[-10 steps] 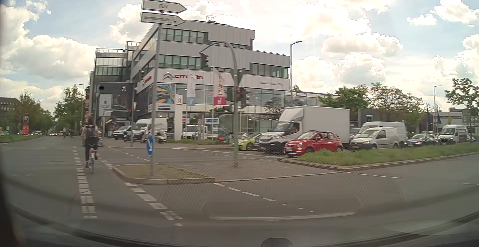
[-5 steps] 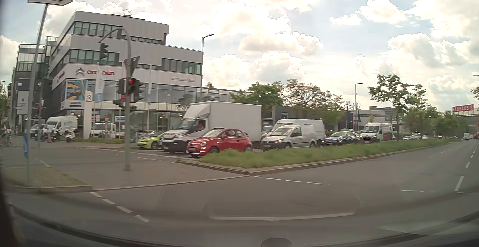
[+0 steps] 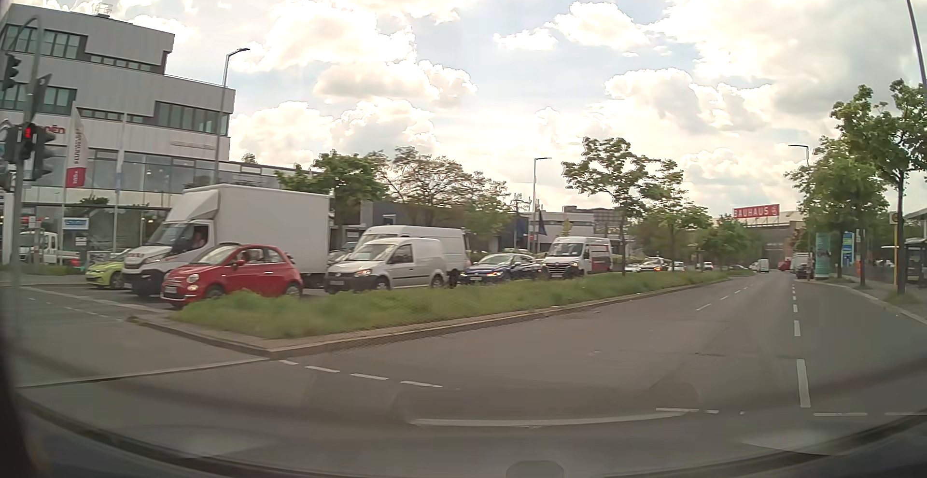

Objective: Follow the waypoints while adhering to traffic rules and regulations

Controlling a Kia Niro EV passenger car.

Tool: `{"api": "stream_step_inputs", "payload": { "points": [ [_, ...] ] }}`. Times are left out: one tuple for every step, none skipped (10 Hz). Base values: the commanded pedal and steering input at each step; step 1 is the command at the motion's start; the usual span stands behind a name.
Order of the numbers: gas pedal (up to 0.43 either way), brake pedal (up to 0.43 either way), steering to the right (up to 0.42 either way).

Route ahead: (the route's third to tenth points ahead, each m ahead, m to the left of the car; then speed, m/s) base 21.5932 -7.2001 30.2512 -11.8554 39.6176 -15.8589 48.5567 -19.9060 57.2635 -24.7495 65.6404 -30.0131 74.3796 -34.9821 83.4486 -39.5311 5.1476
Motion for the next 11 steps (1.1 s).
{"api": "stream_step_inputs", "payload": {
  "points": [
    [0.350, 0.018, 0.385],
    [0.350, 0.018, 0.329],
    [0.350, 0.018, 0.285],
    [0.350, 0.018, 0.261],
    [0.350, 0.018, 0.240],
    [0.350, 0.018, 0.225],
    [0.350, 0.018, 0.210],
    [0.350, 0.018, 0.204],
    [0.350, 0.018, 0.198],
    [0.350, 0.018, 0.181],
    [0.350, 0.018, 0.163]
  ]
}}
